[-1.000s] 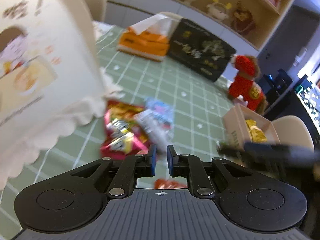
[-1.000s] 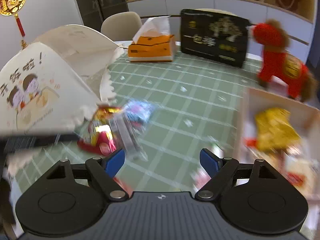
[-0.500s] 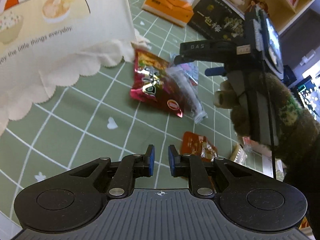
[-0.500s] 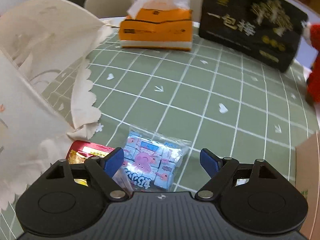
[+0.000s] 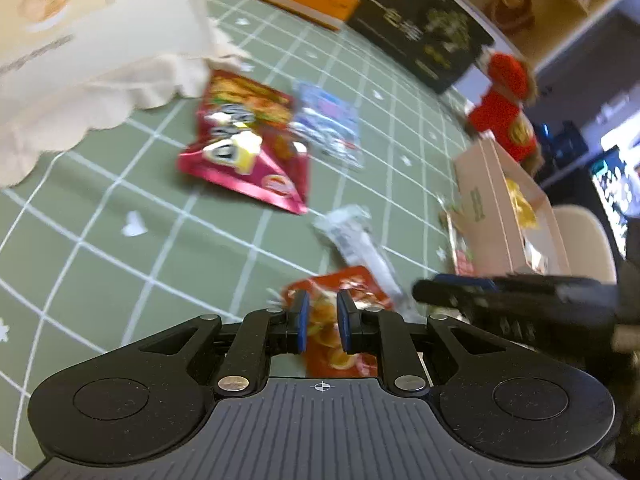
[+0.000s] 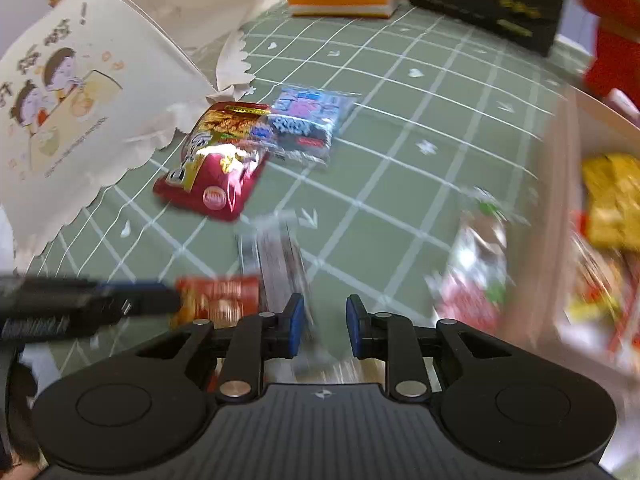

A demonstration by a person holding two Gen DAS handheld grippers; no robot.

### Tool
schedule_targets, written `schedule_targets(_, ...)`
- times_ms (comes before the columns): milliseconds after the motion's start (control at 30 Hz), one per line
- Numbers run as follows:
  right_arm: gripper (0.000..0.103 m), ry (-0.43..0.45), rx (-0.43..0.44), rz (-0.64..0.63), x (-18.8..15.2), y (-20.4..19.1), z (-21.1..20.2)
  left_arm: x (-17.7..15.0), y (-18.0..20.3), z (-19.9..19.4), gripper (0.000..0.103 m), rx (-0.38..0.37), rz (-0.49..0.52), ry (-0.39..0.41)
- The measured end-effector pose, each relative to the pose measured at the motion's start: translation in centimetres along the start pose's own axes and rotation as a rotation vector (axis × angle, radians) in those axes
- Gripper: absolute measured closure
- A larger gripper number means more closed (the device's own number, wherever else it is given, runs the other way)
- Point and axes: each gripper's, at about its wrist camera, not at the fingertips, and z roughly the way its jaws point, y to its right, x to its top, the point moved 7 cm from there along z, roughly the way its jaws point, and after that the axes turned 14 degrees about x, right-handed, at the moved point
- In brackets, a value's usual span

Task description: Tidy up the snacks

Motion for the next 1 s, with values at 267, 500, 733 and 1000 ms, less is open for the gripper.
schedule_targets(267,0.040,0.050,-0.097,-0.077,-5.0,0.4,-2.7,-0.2,0.9,-0.1,0.083,0.137,-0.023,0.038)
schedule_targets(500,0.040,0.053,-0.103,0.058,-9.1,2.6,-4.0,1.5,4.5,1.8,0.082,0.119,-0.025,-0.030)
schedule_targets(733,0.036,0.079,-0.148,0.077,-12.3,3.9,-6.9,3.2,6.4,4.6,0.068,0.306,0.002,0.010)
schedule_targets(1000,0.027,0.092,-0.182,0.115,-14.9,6.0,-8.0,1.5,9.8,4.7,0.065,0.282,0.159,0.038)
